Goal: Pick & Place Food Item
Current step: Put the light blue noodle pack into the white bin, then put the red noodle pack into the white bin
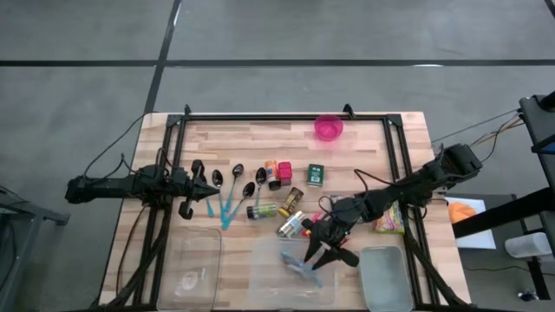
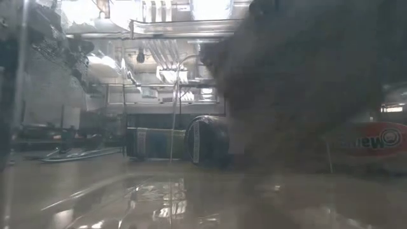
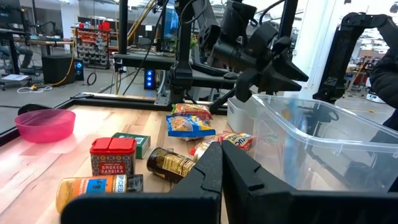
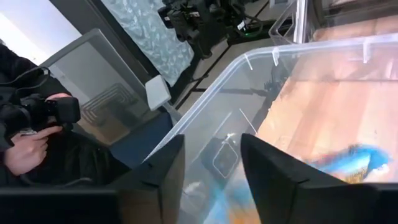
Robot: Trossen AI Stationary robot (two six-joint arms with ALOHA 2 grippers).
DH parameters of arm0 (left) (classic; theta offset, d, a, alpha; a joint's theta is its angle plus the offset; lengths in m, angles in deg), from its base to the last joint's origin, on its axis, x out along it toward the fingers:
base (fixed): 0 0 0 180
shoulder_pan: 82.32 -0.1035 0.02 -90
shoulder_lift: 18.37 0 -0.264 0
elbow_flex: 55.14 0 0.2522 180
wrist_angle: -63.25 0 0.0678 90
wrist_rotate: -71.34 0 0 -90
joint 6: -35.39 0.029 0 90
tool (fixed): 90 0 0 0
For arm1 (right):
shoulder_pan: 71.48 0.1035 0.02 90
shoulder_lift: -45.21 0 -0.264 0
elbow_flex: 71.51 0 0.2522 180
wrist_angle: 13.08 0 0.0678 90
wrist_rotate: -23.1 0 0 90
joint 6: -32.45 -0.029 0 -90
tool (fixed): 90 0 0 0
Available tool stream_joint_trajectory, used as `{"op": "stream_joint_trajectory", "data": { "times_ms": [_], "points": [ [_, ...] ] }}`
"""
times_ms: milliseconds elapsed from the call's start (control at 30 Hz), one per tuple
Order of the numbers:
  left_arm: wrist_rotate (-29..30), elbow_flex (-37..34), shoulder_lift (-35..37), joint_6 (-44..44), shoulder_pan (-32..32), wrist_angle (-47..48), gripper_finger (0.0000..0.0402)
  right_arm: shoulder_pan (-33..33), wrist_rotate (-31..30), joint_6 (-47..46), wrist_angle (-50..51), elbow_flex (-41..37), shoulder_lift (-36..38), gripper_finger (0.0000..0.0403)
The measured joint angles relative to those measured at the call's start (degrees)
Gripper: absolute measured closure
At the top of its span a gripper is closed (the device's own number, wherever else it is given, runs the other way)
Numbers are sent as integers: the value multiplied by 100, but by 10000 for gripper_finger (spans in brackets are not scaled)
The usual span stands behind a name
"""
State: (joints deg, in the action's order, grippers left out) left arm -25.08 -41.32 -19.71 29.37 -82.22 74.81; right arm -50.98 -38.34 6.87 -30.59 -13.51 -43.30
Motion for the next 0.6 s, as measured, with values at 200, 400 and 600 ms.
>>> {"op": "stream_joint_trajectory", "data": {
  "times_ms": [200, 400, 600],
  "points": [
    [0, 1, 0, 0, 0, -2, 401, -3, -4, 2, -301, 1, 29, 189],
    [0, 0, 0, 0, -1, -2, 401, -14, -274, 4, -310, 1, 290, 164],
    [0, 1, 0, 0, 0, 0, 401, -14, -911, 387, 522, 1, 916, 163]
  ]
}}
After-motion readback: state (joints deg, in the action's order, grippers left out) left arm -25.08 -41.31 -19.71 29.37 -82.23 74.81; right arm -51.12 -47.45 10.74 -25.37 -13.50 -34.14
